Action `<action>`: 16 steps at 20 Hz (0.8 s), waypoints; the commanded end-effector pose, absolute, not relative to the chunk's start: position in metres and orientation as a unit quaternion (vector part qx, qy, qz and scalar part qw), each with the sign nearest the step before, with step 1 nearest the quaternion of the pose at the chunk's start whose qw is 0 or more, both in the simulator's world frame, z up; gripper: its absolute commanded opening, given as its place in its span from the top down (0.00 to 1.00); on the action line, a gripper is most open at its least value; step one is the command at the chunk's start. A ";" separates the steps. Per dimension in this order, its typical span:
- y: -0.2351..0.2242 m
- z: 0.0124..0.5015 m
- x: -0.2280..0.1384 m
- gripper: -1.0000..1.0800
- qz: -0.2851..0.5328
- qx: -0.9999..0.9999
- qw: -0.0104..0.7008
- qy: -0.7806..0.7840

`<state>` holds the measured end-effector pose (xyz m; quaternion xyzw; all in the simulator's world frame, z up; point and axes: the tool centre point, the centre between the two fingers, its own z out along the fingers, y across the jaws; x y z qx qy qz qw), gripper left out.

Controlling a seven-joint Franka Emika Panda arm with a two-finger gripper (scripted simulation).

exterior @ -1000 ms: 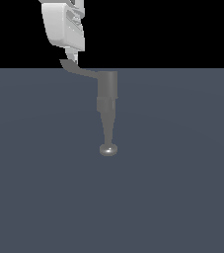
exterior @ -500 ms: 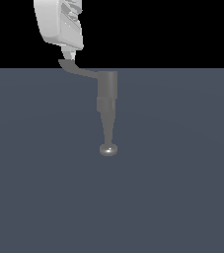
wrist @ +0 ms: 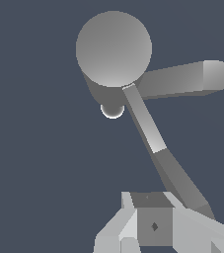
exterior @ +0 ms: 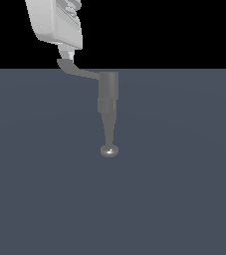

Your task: Turn on the faucet by rotating a designated handle.

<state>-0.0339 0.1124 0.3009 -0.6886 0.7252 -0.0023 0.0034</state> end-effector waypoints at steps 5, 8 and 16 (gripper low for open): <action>0.115 0.299 -0.058 1.00 0.000 -0.690 0.000 0.724; 0.111 0.302 -0.055 1.00 -0.002 -0.689 0.004 0.725; 0.092 0.301 -0.078 1.00 -0.002 -0.689 0.003 0.725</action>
